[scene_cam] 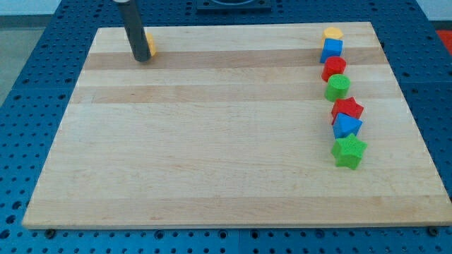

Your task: Point your arm closer to blue cube

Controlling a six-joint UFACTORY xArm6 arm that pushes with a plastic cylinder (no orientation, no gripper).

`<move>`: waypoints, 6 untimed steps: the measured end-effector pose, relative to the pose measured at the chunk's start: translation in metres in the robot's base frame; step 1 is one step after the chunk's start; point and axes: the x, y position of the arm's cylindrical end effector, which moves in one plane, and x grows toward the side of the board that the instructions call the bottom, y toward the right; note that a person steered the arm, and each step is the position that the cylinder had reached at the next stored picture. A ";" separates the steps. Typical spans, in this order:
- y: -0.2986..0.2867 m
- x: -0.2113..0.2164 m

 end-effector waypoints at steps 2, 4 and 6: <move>-0.023 -0.003; 0.069 0.012; 0.157 -0.021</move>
